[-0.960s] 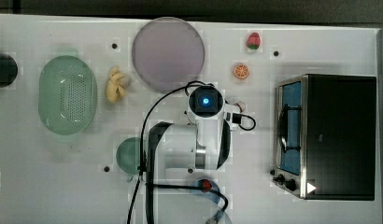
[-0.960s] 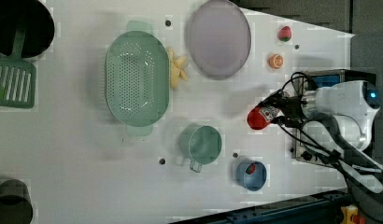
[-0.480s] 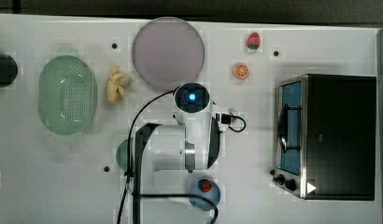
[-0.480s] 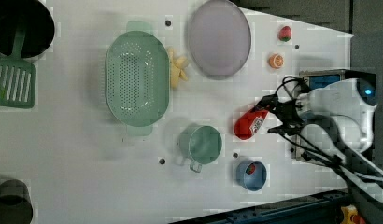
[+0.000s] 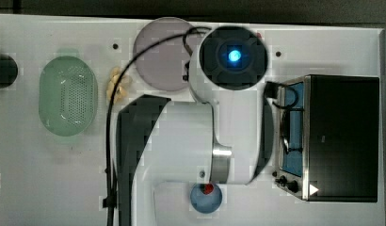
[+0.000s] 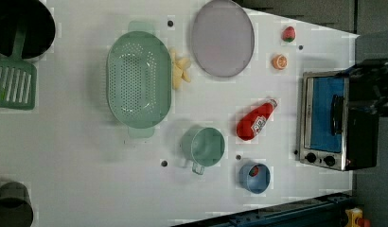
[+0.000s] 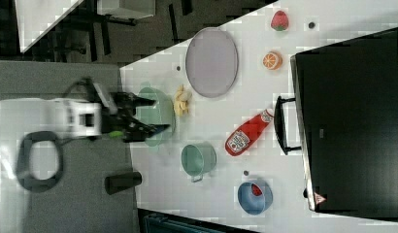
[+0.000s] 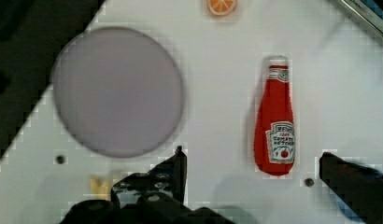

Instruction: Pick Ketchup from oven and place it on table.

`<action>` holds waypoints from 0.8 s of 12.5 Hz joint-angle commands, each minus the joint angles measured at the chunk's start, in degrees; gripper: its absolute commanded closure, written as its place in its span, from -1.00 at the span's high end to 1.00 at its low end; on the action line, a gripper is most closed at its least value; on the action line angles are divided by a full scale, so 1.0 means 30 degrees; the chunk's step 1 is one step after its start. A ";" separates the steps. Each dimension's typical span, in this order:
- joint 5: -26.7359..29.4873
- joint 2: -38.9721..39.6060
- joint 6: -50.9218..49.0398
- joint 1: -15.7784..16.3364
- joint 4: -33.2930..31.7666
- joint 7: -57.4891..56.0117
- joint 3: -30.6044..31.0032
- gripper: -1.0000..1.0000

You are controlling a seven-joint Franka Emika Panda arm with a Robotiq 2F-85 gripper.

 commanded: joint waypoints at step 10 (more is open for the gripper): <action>-0.0457 0.0627 -0.4379 0.0231 0.2976 0.0445 0.0010 1.00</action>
